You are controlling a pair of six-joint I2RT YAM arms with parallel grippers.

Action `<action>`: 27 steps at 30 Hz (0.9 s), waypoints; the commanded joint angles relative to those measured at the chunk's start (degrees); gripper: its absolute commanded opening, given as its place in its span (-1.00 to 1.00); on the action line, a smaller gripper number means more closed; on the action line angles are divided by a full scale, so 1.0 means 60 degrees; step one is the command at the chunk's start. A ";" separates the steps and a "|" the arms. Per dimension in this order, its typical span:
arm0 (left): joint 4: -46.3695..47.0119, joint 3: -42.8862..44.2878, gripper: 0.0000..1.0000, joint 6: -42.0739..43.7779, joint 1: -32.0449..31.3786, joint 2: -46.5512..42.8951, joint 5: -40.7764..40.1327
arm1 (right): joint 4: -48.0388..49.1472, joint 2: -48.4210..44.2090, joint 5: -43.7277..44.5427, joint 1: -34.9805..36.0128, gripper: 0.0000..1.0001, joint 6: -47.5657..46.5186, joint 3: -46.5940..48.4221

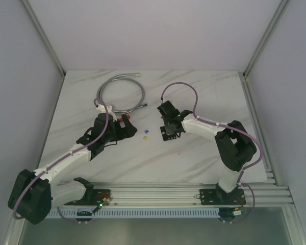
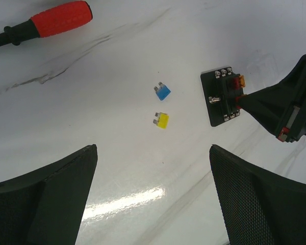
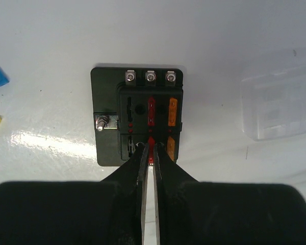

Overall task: Snap on the fuse box
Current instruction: Install the fuse at the fuse box base.

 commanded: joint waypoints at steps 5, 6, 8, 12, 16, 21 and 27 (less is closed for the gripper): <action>-0.0290 0.0248 1.00 -0.0073 0.0043 -0.0477 0.0148 | -0.2484 0.0948 -0.0729 0.0204 -1.00 -0.0258 -0.0510; -0.0307 0.0226 1.00 -0.0074 0.0047 -0.0529 0.0114 | -0.2485 0.0792 -0.0900 0.0227 -1.00 -0.0318 -0.0509; -0.0344 0.0212 1.00 -0.0101 0.0047 -0.0617 0.0098 | -0.2512 0.0716 -0.1037 0.0234 -1.00 -0.0386 -0.0596; -0.0375 0.0161 1.00 -0.0179 0.0044 -0.0701 0.0190 | -0.2493 0.1004 -0.0639 0.0260 -1.00 -0.0332 -0.0909; -0.0395 0.0150 1.00 -0.0213 0.0047 -0.0794 0.0242 | -0.2376 0.0524 -0.0288 0.0632 -1.00 -0.0300 -0.0646; -0.0421 0.0250 1.00 -0.0240 0.0051 -0.0768 0.0265 | -0.1740 -0.0521 -0.0473 0.0948 -0.81 -0.0445 0.0190; -0.0484 0.0298 1.00 -0.0241 0.0127 -0.0715 0.0284 | -0.1137 -0.0907 0.0041 0.1066 -0.46 -0.0614 0.0783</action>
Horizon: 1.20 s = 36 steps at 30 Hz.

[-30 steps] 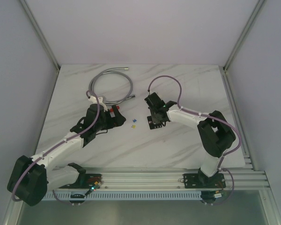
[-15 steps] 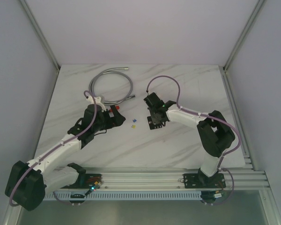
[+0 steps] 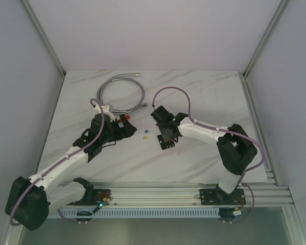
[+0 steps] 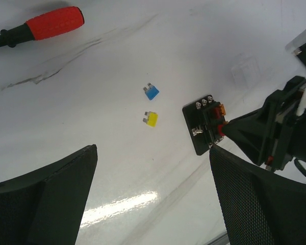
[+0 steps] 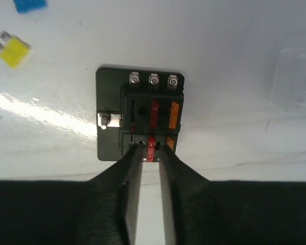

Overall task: Snap on the fuse box
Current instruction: Install the fuse at the fuse box base, then pick up the fuse from the center of the board.

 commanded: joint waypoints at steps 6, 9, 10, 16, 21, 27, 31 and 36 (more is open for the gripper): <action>-0.0245 0.0237 1.00 -0.0029 0.0631 0.0073 0.0312 | 0.1312 -0.0328 -0.0275 0.0249 -0.19 -0.0507 0.0621; -0.0239 0.0107 1.00 -0.0062 0.1086 0.0095 0.0554 | 0.1998 0.0008 -0.0353 0.0317 -0.16 -0.0835 0.0670; -0.0246 0.0059 1.00 -0.0075 0.1243 0.0104 0.0652 | 0.2158 0.0178 -0.0392 0.0341 -0.15 -0.0957 0.0771; -0.0063 -0.0350 1.00 -0.0330 0.2154 0.0187 0.1585 | 0.2985 0.1293 -0.0506 0.0437 -0.13 -0.1603 0.1513; 0.0059 -0.0505 1.00 -0.0451 0.2407 0.0248 0.1936 | 0.3060 0.2223 -0.0582 0.0523 -0.09 -0.1762 0.2050; 0.0096 -0.0511 1.00 -0.0449 0.2405 0.0325 0.1985 | 0.3139 0.2642 -0.0729 0.0540 -0.06 -0.1777 0.2306; 0.0114 -0.0522 1.00 -0.0483 0.2417 0.0415 0.2049 | 0.3100 0.2878 -0.0995 0.0566 -0.05 -0.1748 0.2404; 0.0147 -0.0525 1.00 -0.0514 0.2411 0.0443 0.2113 | 0.3011 0.3115 -0.0933 0.0561 -0.09 -0.1669 0.2410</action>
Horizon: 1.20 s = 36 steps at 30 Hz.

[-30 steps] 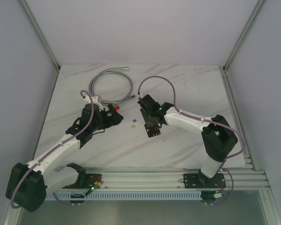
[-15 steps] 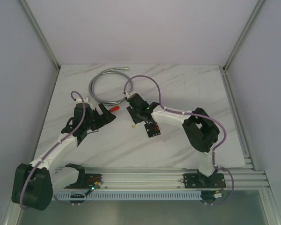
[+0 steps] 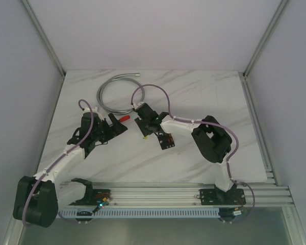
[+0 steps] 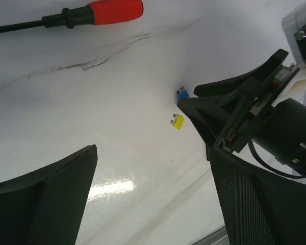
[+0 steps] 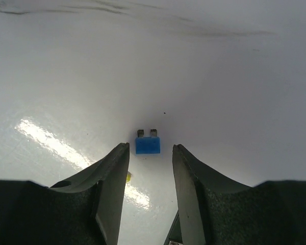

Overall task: Snap on the fuse box
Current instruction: Pick up the fuse from the center of the board.

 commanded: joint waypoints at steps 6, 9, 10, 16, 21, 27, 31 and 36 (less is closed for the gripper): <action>0.0282 -0.0119 1.00 -0.0146 0.0056 -0.0008 0.0313 | -0.0320 0.0407 0.0011 0.0072 -0.29 0.0009 0.0267; 0.0299 -0.0106 1.00 -0.0153 0.0061 0.0019 0.0384 | -0.0346 0.0325 -0.0048 0.0071 -0.43 0.0005 0.0133; 0.0316 -0.0106 1.00 -0.0164 0.0053 0.0026 0.0410 | -0.0357 0.0273 -0.0091 0.0061 -0.47 0.0008 0.0091; 0.0514 -0.0103 1.00 -0.0264 0.0052 0.0033 0.0708 | -0.0096 -0.0218 -0.0192 0.0059 -0.58 -0.0022 -0.0307; 0.0810 -0.0035 0.97 -0.0376 0.0056 0.0148 0.1103 | 0.0368 -0.0903 -0.0391 0.0032 -0.60 -0.0202 -0.0853; 0.1513 -0.0003 0.83 -0.0735 0.0051 0.0569 0.1803 | 0.1303 -0.2158 -0.0945 0.0027 -0.59 -0.0413 -0.1982; 0.2347 0.0045 0.69 -0.1146 0.0034 0.0968 0.2482 | 0.2078 -0.2881 -0.1599 0.0030 -0.59 -0.0526 -0.2628; 0.3107 0.0283 0.51 -0.1535 -0.0072 0.1438 0.3044 | 0.3106 -0.3830 -0.2482 0.0031 -0.57 -0.0519 -0.3403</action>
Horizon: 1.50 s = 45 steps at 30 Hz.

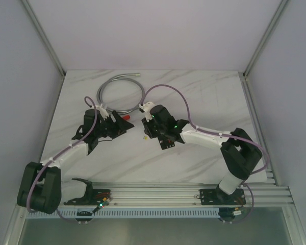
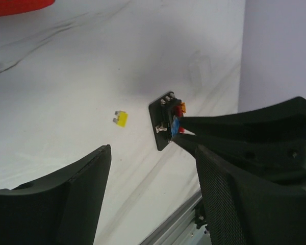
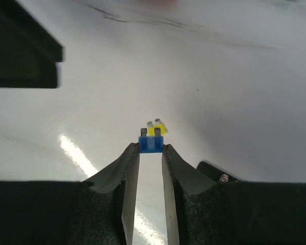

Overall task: Snap on the fuse box
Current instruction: Pick up the fuse from the center of the board.

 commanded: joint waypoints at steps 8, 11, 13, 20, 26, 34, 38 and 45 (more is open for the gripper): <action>0.1664 0.0563 0.24 -0.0721 -0.0644 0.0686 0.0988 | 0.1859 -0.1124 -0.1590 0.0030 -0.57 -0.0068 -0.0852; 0.2141 0.0464 0.15 -0.0991 -0.0780 0.0787 0.1106 | 0.1962 -0.1117 -0.1704 0.0031 -0.57 -0.0021 -0.0862; 0.2370 0.0382 0.11 -0.1137 -0.0885 0.0824 0.1091 | 0.2016 -0.1137 -0.1725 0.0029 -0.57 0.0008 -0.0910; 0.2116 0.0274 -0.04 -0.1065 -0.1050 0.1012 0.0736 | 0.2502 -0.1314 -0.1778 0.0031 -0.57 0.0169 -0.1117; 0.2057 0.0136 -0.17 -0.1148 -0.1082 0.0984 0.0547 | 0.2667 -0.1396 -0.1709 0.0030 -0.58 0.0241 -0.1212; 0.2030 0.0077 -0.33 -0.1219 -0.1202 0.0845 0.0413 | 0.2867 -0.1396 -0.1670 0.0023 -0.58 0.0354 -0.1258; 0.2036 0.0084 -0.54 -0.1277 -0.1286 0.0700 0.0373 | 0.3065 -0.1396 -0.1604 0.0027 -0.58 0.0454 -0.1312; 0.2076 0.0073 -1.00 -0.1587 -0.1353 0.0122 0.0212 | 0.3639 -0.1872 -0.1473 0.0027 -0.44 0.0977 -0.1554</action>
